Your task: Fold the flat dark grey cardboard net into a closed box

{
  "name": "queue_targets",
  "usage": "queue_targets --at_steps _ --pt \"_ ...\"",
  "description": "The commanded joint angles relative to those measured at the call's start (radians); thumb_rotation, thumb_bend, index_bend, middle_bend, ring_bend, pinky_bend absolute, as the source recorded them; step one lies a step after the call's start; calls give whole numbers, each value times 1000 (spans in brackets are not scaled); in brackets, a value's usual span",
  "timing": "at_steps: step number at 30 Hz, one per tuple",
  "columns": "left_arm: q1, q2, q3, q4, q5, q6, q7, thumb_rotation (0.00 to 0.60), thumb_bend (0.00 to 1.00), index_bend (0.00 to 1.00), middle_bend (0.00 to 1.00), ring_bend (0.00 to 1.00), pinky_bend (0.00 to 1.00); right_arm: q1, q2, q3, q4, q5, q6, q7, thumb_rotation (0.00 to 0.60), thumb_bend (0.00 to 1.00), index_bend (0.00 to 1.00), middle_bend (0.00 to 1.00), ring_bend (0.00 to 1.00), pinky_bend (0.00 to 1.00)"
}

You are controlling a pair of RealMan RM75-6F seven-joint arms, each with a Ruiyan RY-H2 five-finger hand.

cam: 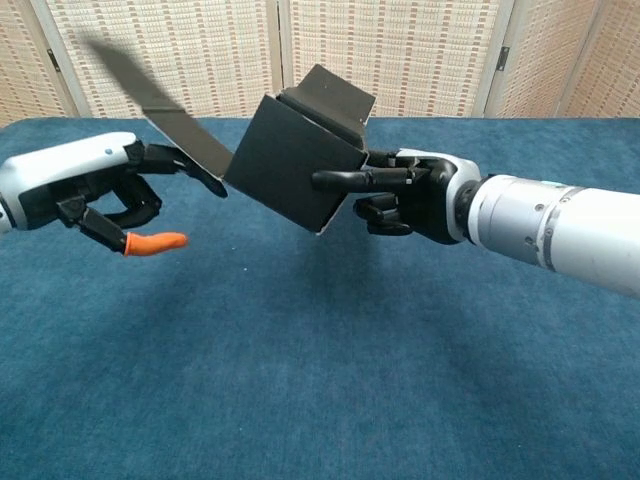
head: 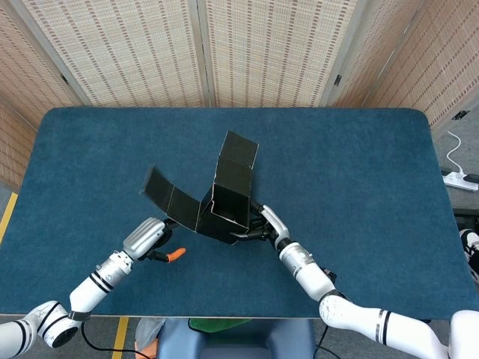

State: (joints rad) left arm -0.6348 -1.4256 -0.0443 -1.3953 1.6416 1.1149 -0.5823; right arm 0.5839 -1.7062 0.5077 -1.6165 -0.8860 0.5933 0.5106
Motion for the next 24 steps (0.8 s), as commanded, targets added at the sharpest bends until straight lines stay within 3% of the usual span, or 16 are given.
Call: queue_targets --at_steps 1,9,24 --pt "27 -27 -23 22 -16 64 43 600 407 302 307 874 945 -16 13 -20 -10 -41 -13 26 600 220 408 461 815 1000" --pt "39 -79 -33 99 61 218 87 600 461 336 332 873 945 -18 16 -67 -3 -136 22 25 600 220 408 458 814 1000" --pt "-13 -210 -27 341 156 336 133 600 415 367 354 872 946 35 -51 -150 82 -206 84 -45 600 220 408 454 813 1000"
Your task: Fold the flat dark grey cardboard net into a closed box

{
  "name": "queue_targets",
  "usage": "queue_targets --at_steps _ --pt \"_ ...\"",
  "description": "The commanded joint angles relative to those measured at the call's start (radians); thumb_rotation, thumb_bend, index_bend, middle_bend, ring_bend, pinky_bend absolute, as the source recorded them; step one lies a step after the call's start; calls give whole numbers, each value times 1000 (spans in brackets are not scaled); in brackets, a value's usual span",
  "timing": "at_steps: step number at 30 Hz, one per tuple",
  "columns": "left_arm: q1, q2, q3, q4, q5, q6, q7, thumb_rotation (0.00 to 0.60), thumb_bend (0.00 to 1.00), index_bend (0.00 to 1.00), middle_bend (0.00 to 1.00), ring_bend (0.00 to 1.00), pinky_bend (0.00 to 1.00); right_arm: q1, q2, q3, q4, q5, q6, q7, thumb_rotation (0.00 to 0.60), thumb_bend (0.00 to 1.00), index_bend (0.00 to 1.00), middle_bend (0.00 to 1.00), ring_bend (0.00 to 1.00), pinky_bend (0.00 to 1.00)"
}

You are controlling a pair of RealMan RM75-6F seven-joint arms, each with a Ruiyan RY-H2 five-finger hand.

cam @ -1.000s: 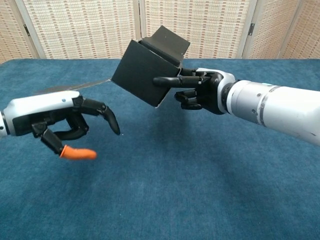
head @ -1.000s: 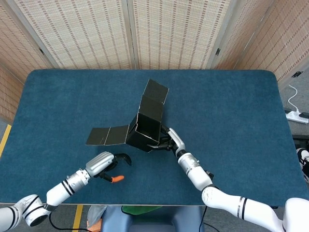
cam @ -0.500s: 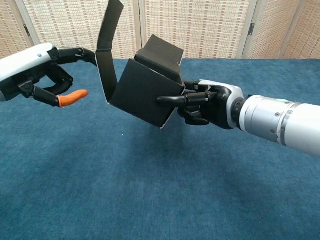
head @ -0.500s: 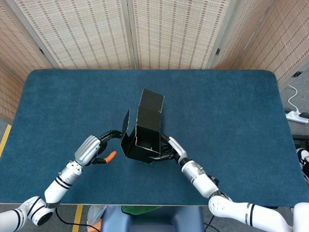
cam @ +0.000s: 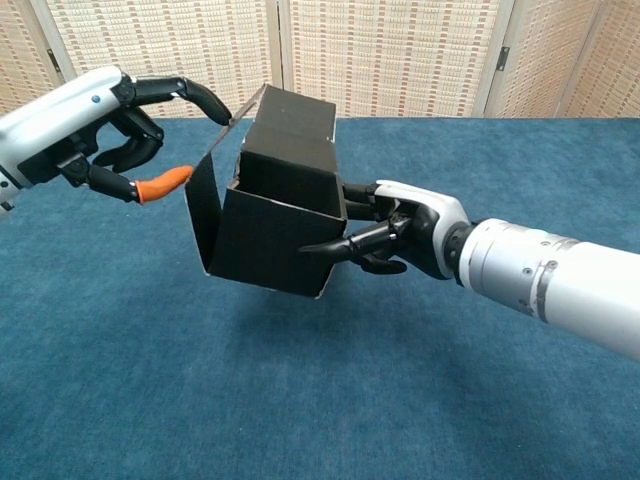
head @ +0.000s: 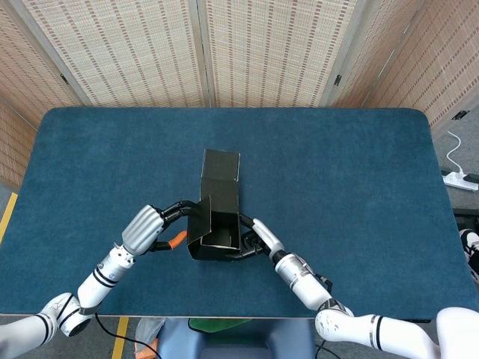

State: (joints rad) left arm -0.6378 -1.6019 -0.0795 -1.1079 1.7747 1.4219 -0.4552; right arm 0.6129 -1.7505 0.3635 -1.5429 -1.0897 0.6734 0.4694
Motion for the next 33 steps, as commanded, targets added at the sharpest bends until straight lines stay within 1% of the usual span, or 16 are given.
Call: queue_targets --at_steps 1,3,5,6,9,15,18,23,28,33 --pt "-11 -38 10 62 26 31 6 600 412 367 355 872 946 7 -8 -7 12 -3 3 -6 600 220 408 454 813 1000" --pt "-16 -61 20 113 40 42 13 600 403 377 358 872 946 14 -16 -15 30 -8 6 -14 600 221 408 453 813 1000" --pt "-28 -113 47 206 64 43 6 600 403 389 361 872 946 27 -43 -32 84 -14 9 -32 600 220 408 451 813 1000" --pt "-31 -142 55 256 69 49 -10 600 403 393 362 872 946 32 -61 -36 110 -16 13 -32 600 220 408 451 813 1000" --pt "-38 -198 73 351 76 63 -43 600 402 397 366 873 943 40 -92 -48 160 -24 17 -26 600 221 408 451 813 1000" --pt "-59 -267 115 496 95 62 -52 600 402 402 371 872 941 51 -137 -62 245 -49 27 -11 600 221 408 451 813 1000" --pt "-69 -284 131 543 100 60 -45 600 402 403 368 872 939 53 -153 -68 280 -63 33 -1 600 222 408 451 813 1000" --pt "-80 -295 152 576 97 52 -38 600 402 396 362 868 935 54 -168 -75 315 -81 37 23 600 223 408 451 813 1000" --pt "-90 -303 169 594 100 53 -18 600 401 388 360 867 934 53 -172 -85 325 -106 48 36 600 223 408 451 813 1000" --pt "-106 -296 192 604 110 46 27 600 400 374 357 865 930 48 -176 -100 327 -132 74 31 600 223 408 451 812 1000"
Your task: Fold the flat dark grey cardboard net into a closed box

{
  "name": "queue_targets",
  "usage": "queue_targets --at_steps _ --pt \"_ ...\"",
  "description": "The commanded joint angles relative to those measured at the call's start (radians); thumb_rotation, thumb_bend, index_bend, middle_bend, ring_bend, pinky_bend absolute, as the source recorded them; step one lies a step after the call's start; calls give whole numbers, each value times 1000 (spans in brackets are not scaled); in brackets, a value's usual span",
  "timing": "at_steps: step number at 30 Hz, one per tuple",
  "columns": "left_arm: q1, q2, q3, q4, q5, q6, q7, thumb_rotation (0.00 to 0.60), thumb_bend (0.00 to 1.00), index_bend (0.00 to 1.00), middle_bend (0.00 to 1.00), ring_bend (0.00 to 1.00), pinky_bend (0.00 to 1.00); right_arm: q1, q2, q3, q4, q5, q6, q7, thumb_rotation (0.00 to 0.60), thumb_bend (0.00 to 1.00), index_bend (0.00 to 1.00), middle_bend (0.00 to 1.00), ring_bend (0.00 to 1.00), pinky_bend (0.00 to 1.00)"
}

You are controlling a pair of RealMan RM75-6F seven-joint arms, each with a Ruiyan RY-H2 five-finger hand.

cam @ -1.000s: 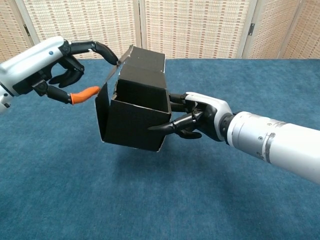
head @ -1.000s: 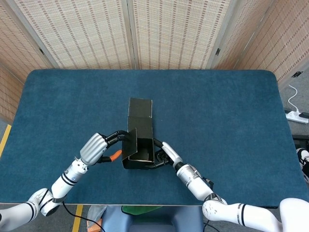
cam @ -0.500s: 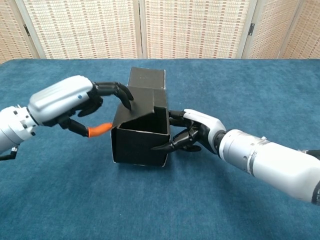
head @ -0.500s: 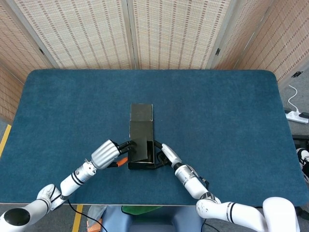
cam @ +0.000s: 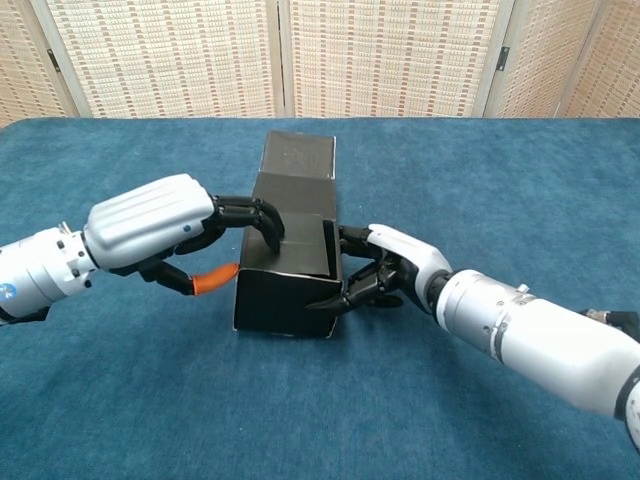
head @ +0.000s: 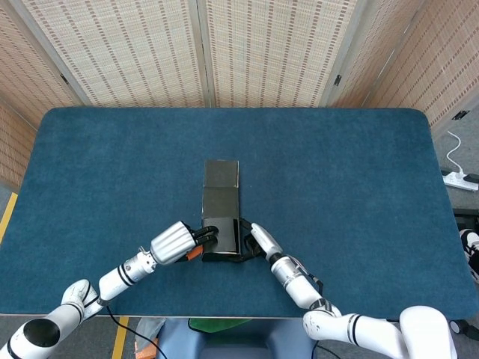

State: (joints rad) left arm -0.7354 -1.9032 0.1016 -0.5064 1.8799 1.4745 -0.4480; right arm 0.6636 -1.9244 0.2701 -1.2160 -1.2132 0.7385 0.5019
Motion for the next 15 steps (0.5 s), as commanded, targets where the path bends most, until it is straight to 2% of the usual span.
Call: queue_targets --at_steps 1,7,12,15 --pt "-11 9 15 -1 5 -11 28 600 401 372 357 864 929 -3 -2 -9 -1 -12 11 -1 600 223 408 451 812 1000" --pt "-26 42 36 -48 4 -54 77 600 400 384 362 864 927 -8 1 -23 -9 -29 27 -5 600 222 408 450 812 1000" --pt "-26 68 41 -100 -4 -53 89 600 402 469 430 864 927 -12 5 -28 -10 -35 41 -10 600 223 408 450 811 1000" --pt "-23 83 43 -114 -9 -48 91 600 403 484 442 865 927 -13 7 -26 -9 -32 44 -10 600 223 407 450 811 1000"
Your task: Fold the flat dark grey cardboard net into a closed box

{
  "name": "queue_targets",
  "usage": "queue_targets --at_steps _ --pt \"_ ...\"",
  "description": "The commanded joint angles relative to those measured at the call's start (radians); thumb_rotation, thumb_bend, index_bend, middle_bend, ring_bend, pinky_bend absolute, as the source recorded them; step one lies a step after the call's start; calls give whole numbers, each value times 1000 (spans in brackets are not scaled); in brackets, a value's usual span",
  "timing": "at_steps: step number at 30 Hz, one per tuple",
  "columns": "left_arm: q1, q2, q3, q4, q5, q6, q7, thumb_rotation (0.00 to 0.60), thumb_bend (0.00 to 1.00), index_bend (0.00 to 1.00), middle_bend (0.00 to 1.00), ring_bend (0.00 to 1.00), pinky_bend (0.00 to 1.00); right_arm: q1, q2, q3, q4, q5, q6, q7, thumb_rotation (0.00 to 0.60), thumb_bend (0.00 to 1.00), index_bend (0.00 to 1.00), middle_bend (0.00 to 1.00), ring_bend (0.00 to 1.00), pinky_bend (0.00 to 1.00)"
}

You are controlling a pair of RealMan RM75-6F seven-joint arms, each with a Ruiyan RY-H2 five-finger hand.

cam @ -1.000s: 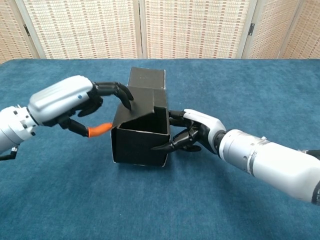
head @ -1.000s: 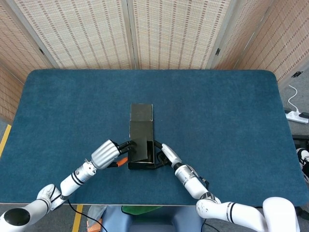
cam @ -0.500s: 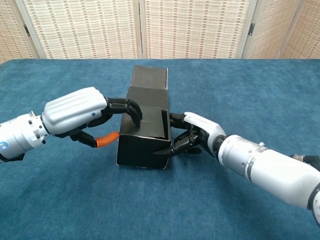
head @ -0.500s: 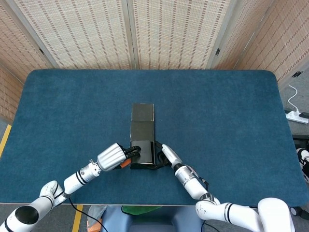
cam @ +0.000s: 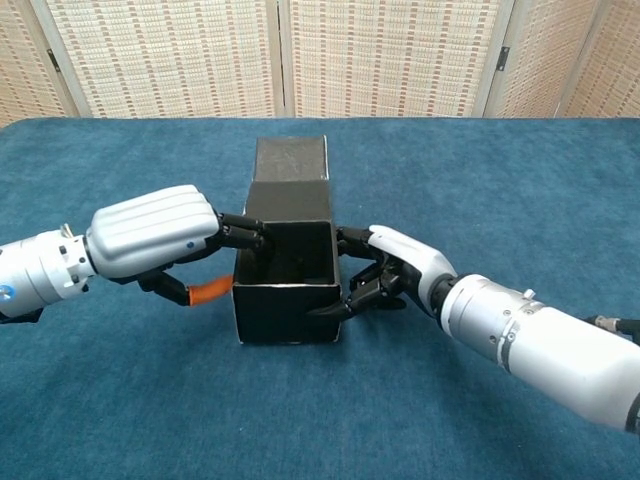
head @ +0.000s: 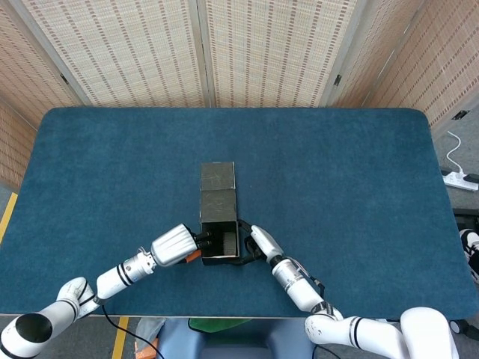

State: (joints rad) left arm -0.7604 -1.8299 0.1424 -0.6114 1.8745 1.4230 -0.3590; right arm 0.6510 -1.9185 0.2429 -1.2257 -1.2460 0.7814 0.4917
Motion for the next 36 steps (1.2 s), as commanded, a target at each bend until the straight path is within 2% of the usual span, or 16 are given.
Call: queue_targets --at_steps 1,11,19,21,24,26,33,36 --pt "4 13 4 -12 -5 5 1 600 403 482 442 864 927 0 2 2 0 2 2 0 600 223 407 450 811 1000" --pt "-9 26 24 -29 -6 -55 60 600 402 466 441 865 926 -1 7 -6 -18 -1 3 1 600 223 408 450 809 1000" --pt "-19 43 42 -67 -4 -117 135 600 401 541 449 864 926 -9 16 -19 -38 -13 18 -4 600 223 408 450 809 1000" --pt "-18 45 40 -73 -8 -116 142 600 401 576 484 864 926 -11 17 -21 -40 -15 22 -4 600 223 408 450 809 1000" --pt "-17 47 41 -78 -7 -109 141 600 402 649 598 864 926 -14 17 -21 -41 -14 27 -1 600 223 408 450 809 1000" --pt "-14 45 41 -74 -4 -94 137 600 401 670 623 864 926 -16 17 -20 -41 -12 29 1 600 223 408 450 809 1000" --pt "-6 38 32 -60 -6 -51 120 600 401 675 626 865 925 -18 15 -22 -46 -18 37 4 600 223 408 450 809 1000" --pt "-4 41 30 -63 -6 -37 118 600 400 623 591 864 925 -19 13 -21 -45 -18 43 3 600 223 408 448 809 1000"
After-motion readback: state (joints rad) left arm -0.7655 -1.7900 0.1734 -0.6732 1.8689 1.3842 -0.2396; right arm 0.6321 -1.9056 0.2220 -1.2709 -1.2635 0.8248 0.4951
